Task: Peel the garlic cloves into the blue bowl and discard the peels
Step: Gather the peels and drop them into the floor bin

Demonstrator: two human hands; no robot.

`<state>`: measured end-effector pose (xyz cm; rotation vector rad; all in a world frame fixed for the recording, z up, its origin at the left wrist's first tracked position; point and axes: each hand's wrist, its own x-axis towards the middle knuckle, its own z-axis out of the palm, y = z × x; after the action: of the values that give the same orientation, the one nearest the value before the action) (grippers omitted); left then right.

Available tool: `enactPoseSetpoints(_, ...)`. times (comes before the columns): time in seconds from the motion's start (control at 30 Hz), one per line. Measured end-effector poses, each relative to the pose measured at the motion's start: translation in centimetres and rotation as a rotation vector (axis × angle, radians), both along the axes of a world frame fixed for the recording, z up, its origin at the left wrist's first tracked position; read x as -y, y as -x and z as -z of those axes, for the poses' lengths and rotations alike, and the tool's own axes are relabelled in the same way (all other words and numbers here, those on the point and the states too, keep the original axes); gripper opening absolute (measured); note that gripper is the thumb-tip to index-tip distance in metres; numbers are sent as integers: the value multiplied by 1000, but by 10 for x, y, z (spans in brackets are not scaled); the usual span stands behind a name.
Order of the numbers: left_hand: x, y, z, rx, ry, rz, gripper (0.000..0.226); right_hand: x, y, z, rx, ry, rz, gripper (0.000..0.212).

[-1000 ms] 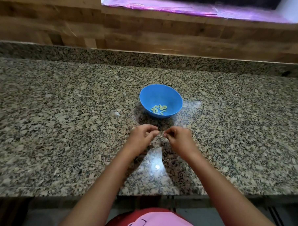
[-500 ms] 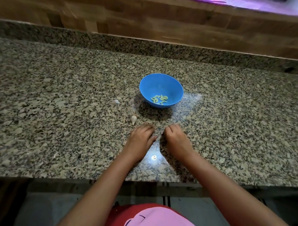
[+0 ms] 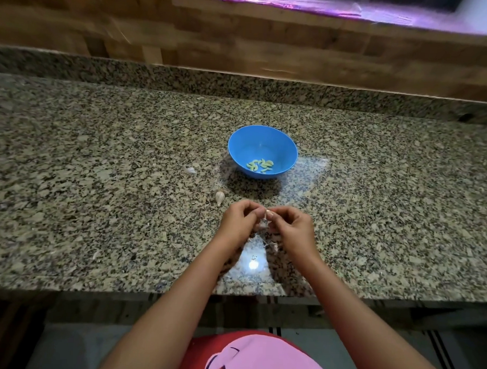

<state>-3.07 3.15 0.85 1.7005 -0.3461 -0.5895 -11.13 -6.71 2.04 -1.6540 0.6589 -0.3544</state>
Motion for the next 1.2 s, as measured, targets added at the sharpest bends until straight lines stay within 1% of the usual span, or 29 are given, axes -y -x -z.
enactPoseSetpoints(0.2, 2, -3, -9, 130, -36, 30, 18, 5, 3, -16, -13, -225, -76, 12)
enactPoseSetpoints(0.3, -2, -2, -15, 108, 33, 65, 12, 8, 4, -23, -29, -209, -123, 13)
enactPoseSetpoints(0.4, -5, -3, -17, 179, -31, 148, 10, 6, 4, -28, -53, -225, -140, 15)
enactPoseSetpoints(0.43, -5, -3, -18, 184, -58, 167, 12, 3, 3, -30, -65, -184, -137, 14)
enactPoseSetpoints(0.47, -4, -3, -19, 168, -66, 168, 13, 0, 2, -31, -94, -55, -130, 13)
enactPoseSetpoints(0.53, -3, -2, -20, 87, -27, 136, 16, -2, 0, -30, -155, 338, -115, 15)
enactPoseSetpoints(0.57, -2, -2, -20, 58, -6, 126, 17, -3, 0, -31, -160, 461, -117, 15)
enactPoseSetpoints(0.6, -2, -1, -20, 51, 4, 124, 18, -4, 0, -31, -159, 496, -110, 15)
enactPoseSetpoints(0.63, -2, 0, -19, 57, 14, 120, 18, -3, 0, -29, -150, 432, -108, 16)
enactPoseSetpoints(0.7, -1, 1, -18, 56, 54, 90, 19, -5, -1, -30, -124, 229, -109, 17)
enactPoseSetpoints(0.73, -1, 1, -18, 30, 86, 68, 20, -7, -2, -32, -104, 187, -113, 17)
enactPoseSetpoints(0.8, 0, -1, -19, -82, 144, 55, 20, -7, -4, -31, -116, 209, -91, 17)
enactPoseSetpoints(0.87, -1, -2, -20, -157, 153, 73, 20, -8, -4, -31, -140, 356, -65, 17)
enactPoseSetpoints(0.9, 0, -2, -20, -156, 152, 63, 20, -9, -4, -30, -140, 363, -54, 16)
enactPoseSetpoints(1.0, 1, -2, -22, -146, 204, -12, 21, -11, -6, -30, -70, 206, -52, 15)
enactPoseSetpoints(1.03, 1, -1, -23, -168, 221, -28, 20, -12, -7, -31, -65, 192, -53, 15)
enactPoseSetpoints(1.13, 1, 0, -22, -188, 194, -20, 18, -9, -11, -31, -118, 360, -54, 14)
enactPoseSetpoints(1.2, 1, -1, -21, -196, 186, -39, 18, -6, -11, -30, -129, 350, -34, 14)
